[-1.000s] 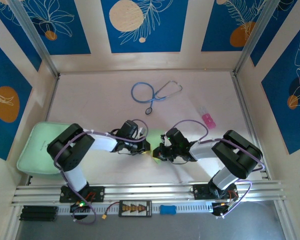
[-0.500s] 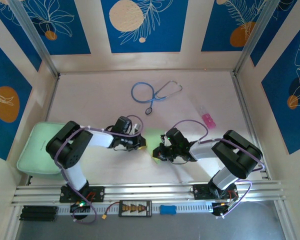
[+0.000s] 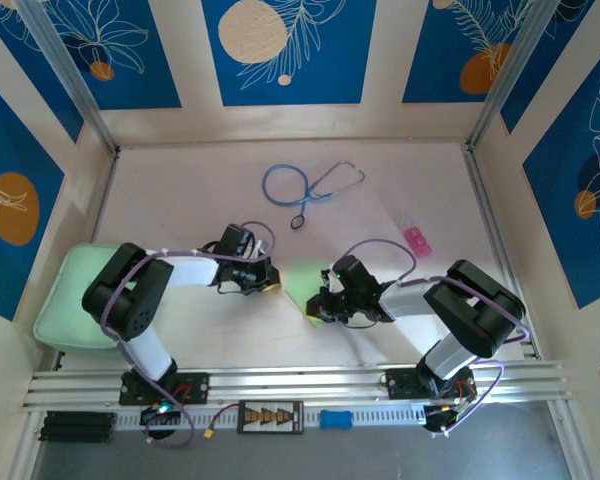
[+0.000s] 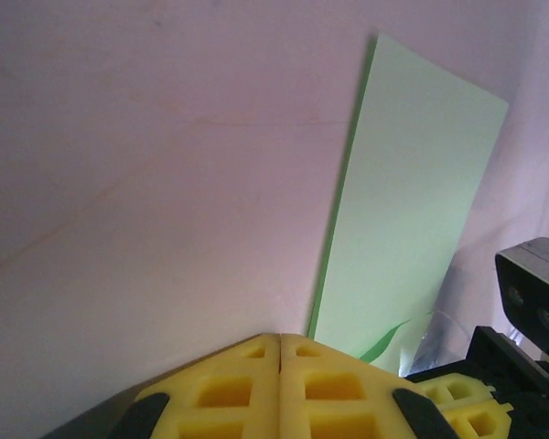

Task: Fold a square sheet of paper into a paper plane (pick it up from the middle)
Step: Third fold the triangle at the center of the table.

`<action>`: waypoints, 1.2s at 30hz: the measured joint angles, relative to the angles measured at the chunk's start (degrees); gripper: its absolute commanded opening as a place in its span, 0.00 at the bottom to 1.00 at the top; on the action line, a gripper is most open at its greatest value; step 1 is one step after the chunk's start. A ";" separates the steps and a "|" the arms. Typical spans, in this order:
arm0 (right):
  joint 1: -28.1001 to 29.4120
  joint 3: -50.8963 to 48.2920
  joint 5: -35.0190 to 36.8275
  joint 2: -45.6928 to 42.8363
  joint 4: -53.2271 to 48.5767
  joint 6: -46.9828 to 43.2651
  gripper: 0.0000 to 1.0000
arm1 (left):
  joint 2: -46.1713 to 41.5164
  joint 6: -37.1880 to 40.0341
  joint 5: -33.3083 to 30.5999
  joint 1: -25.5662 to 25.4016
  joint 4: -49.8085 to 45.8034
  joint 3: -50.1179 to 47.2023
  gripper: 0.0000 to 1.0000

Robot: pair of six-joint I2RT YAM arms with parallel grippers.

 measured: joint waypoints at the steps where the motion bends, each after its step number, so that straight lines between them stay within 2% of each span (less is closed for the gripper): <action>1: -0.35 0.00 -0.48 -0.09 -0.37 -0.59 0.00 | -0.87 -0.02 -0.11 0.00 -0.52 0.00 0.00; 8: -3.04 0.76 -4.02 -0.63 -4.96 -4.87 0.00 | -4.79 -0.81 0.44 -2.84 2.12 0.00 0.02; 13: -4.31 1.36 -5.33 -0.85 -7.63 -6.58 0.00 | -3.23 -1.77 1.53 -8.81 5.14 0.24 0.03; 16: -4.61 1.40 -5.38 -1.11 -8.55 -7.17 0.00 | -0.22 -2.05 2.25 -10.58 6.58 0.94 0.03; 21: -4.79 1.49 -5.35 -1.64 -9.75 -7.41 0.01 | 4.85 -1.95 2.84 -10.25 6.32 1.38 0.02; 31: -4.07 4.35 -4.39 -3.65 -13.88 -7.10 0.01 | 4.94 -0.11 2.93 -9.97 4.55 2.16 0.01; 36: -2.67 7.96 -2.71 -0.04 -12.04 -5.99 0.01 | 4.94 -0.04 2.93 -9.97 4.09 2.36 0.01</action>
